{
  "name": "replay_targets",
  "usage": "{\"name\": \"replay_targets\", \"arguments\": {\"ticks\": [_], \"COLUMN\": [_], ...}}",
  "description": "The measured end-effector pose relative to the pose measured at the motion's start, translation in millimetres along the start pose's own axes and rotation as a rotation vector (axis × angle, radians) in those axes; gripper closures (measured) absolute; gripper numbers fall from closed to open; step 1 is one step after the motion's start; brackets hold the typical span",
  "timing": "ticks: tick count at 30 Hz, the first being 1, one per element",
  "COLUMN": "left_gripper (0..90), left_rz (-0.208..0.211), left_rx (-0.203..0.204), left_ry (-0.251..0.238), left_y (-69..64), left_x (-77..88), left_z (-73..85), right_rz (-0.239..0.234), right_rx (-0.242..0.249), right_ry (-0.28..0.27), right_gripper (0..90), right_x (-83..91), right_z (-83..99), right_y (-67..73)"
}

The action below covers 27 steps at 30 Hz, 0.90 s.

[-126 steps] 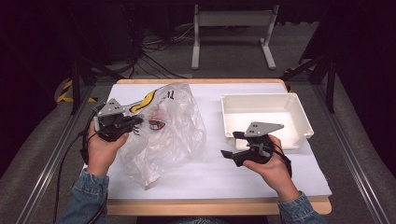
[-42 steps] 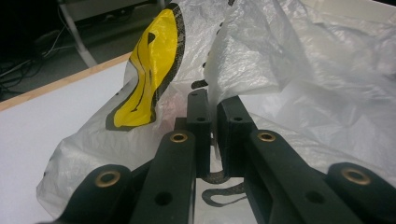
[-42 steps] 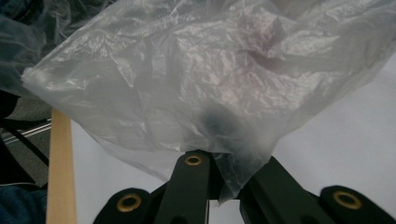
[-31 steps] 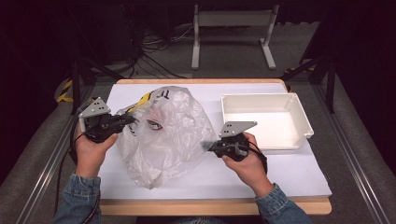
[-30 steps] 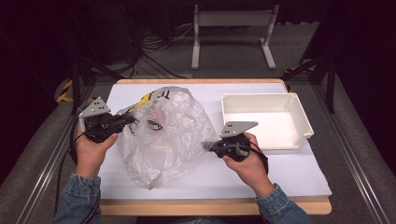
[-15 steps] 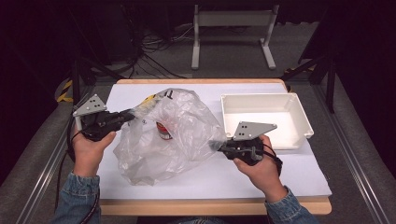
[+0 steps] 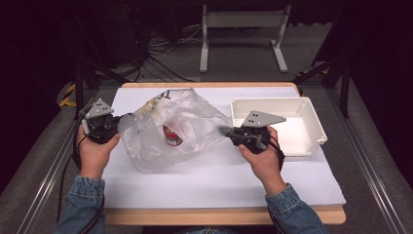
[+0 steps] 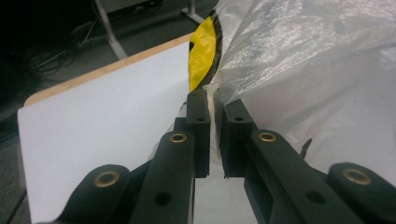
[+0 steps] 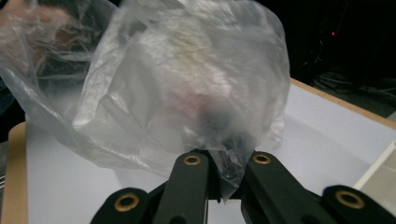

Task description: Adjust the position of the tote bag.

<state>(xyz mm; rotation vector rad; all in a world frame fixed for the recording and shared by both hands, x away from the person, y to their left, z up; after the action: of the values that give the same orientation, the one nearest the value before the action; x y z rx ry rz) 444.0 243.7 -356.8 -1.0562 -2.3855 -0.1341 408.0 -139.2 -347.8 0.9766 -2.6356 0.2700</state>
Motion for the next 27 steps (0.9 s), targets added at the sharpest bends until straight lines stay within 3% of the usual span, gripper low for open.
{"name": "replay_targets", "arguments": {"ticks": [6,13,14,15,17,18,19,20,22,23,26,27], "left_gripper": [86.0,86.4,86.6,86.6,86.7,86.8,86.8,86.7,86.7,86.7,86.6,86.6], "left_rz": [-0.02,-0.022,-0.023,-0.027,-0.01,-0.003,0.001,0.003,0.007,0.007,0.011,0.013], "left_rx": [0.067,0.092,0.094,0.09,0.102,0.109,0.109,0.106,0.11,0.107,0.097,0.104], "left_ry": [0.014,0.012,0.012,0.007,-0.012,-0.024,-0.027,-0.037,-0.045,-0.05,-0.054,-0.058], "left_y": [20.1,25.2,25.7,26.4,26.9,26.4,26.0,25.2,23.9,23.3,21.7,20.8], "left_x": [-0.8,1.0,2.1,2.7,5.1,5.7,6.7,7.9,8.3,8.6,10.2,10.3], "left_z": [15.1,20.6,20.9,20.9,20.8,20.4,19.8,18.5,17.5,16.8,14.7,14.3], "right_rz": [0.026,0.02,-0.027,-0.027,-0.079,-0.097,-0.11,-0.12,-0.126,-0.113,-0.091,-0.091], "right_rx": [-0.027,-0.022,-0.008,-0.008,0.02,0.042,0.104,0.117,0.115,0.13,0.17,0.17], "right_ry": [0.064,0.145,0.233,0.233,0.283,0.282,0.246,0.214,0.199,0.137,0.047,0.047], "right_gripper": [90.0,90.0,84.7,84.7,75.4,68.1,55.1,50.0,46.0,38.4,36.1,36.1], "right_x": [-12.9,-18.7,-23.1,-23.1,-24.8,-24.1,-21.1,-18.9,-17.1,-11.7,-1.7,-1.7], "right_z": [13.4,25.0,33.4,33.4,40.1,41.3,39.8,37.5,35.6,27.9,14.0,14.0], "right_y": [-8.4,-7.2,-2.9,-2.9,2.6,5.5,11.6,15.0,17.3,21.0,23.5,23.5]}}
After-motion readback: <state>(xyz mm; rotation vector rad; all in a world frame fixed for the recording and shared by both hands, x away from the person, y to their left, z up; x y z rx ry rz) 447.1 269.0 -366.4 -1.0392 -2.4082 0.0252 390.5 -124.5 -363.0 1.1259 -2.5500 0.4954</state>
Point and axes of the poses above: each handheld gripper's, and its own axes: x roughly backward along the jaws, z roughly out of its underside, y roughly to its left, the point moved 4 cm from there along -x, roughly forward along the jaws, and after that the axes turned 13 degrees about z, right-handed, at the moved point
